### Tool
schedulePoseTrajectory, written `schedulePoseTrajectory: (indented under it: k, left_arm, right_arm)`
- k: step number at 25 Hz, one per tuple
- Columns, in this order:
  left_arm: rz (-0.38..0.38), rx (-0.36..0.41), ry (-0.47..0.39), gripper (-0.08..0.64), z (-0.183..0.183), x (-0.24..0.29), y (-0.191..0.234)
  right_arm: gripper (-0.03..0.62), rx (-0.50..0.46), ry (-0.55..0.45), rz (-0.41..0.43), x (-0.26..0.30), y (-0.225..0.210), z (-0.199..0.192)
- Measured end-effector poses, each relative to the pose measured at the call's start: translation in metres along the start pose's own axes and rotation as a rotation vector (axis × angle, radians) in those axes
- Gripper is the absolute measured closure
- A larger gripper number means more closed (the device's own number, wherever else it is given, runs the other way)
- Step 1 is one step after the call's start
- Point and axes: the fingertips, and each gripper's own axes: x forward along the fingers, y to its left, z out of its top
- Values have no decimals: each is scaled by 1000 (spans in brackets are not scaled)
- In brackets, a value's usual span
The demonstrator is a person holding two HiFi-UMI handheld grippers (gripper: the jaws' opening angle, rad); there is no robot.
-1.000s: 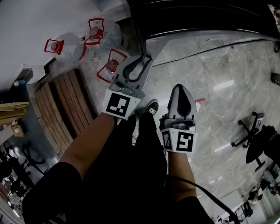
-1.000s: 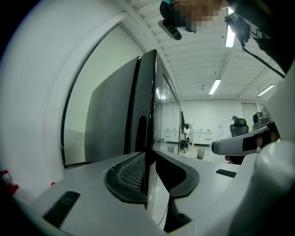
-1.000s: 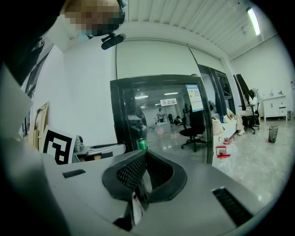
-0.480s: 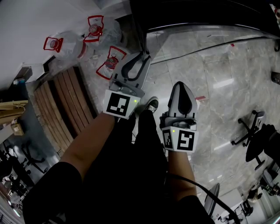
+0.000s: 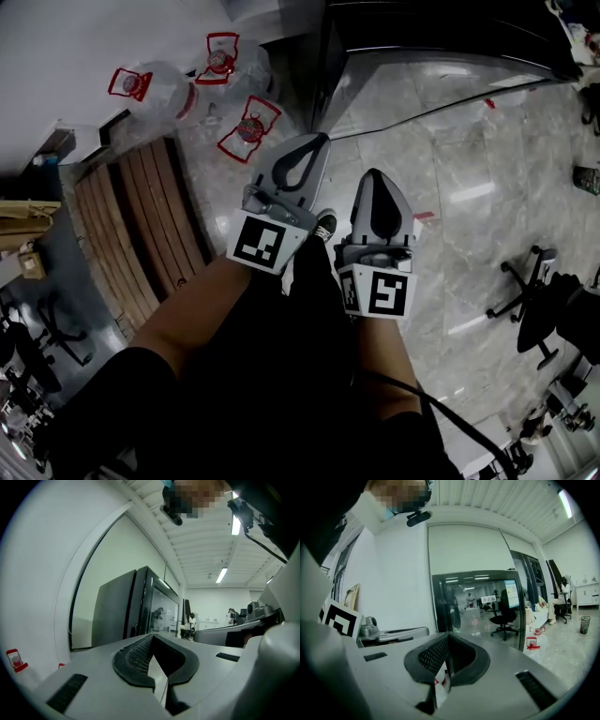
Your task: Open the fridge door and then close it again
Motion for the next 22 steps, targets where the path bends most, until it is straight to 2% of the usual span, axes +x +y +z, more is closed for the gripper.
schedulePoseTrajectory:
  k: [8, 15, 22]
  left_arm:
    - [14, 4, -13, 554, 51, -36, -17]
    - [38, 5, -20, 554, 83, -55, -30]
    - [13, 25, -20, 554, 113, -66, -46]
  right_arm:
    - [577, -45, -28, 45, -23, 34, 42]
    - [577, -84, -78, 52, -37, 40, 82]
    - [577, -115, -91, 58, -53, 47, 106]
